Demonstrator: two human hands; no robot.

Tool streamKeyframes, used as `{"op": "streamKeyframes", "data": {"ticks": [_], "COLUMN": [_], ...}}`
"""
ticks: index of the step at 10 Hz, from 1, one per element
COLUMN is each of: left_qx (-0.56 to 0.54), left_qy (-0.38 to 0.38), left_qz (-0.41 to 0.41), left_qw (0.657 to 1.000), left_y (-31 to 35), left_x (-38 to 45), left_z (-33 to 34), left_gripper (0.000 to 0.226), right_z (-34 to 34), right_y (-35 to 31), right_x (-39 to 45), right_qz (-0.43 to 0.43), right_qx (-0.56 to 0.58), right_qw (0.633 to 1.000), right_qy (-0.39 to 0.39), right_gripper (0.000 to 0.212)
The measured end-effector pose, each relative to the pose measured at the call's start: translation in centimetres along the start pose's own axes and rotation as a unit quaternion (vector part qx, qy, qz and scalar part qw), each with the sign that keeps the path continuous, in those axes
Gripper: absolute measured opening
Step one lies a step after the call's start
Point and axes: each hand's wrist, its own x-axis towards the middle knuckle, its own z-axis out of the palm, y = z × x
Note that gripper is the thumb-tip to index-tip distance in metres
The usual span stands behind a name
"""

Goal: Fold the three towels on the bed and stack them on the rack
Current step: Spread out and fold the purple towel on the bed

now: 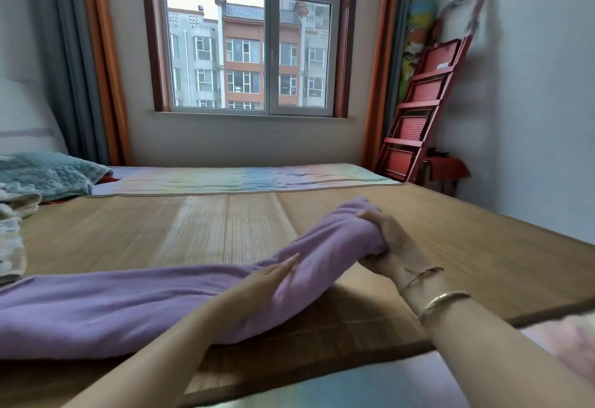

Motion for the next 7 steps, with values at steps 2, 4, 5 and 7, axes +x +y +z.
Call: {"op": "streamKeyframes", "data": {"ticks": [2,4,5,7], "left_qx": [-0.291,-0.359,-0.38,-0.403], "left_qy": [-0.064,0.13,0.206,0.324], "left_qz": [-0.031,-0.101,-0.136,-0.182], "left_qw": [0.954,0.919,0.891,0.837], "left_y": [4.4,-0.2,-4.4,-12.1], "left_x": [-0.9,-4.9,-7.2,-10.3], "left_z": [0.5,-8.1,-12.6,-18.3], "left_gripper": [0.072,0.083,0.083,0.1], "right_z": [8.1,16.9,22.3,27.0], "right_y": [-4.7,-1.1,3.9,8.7], "right_x": [-1.4,-1.0,-0.1,0.4], "right_qz": [-0.051,0.03,0.068,-0.031], "right_qx": [-0.103,-0.215,-0.231,-0.384], "right_qw": [0.993,0.974,0.957,0.909], "right_qy": [-0.04,-0.068,-0.164,-0.161], "right_gripper": [0.033,0.011,0.019,0.018]}}
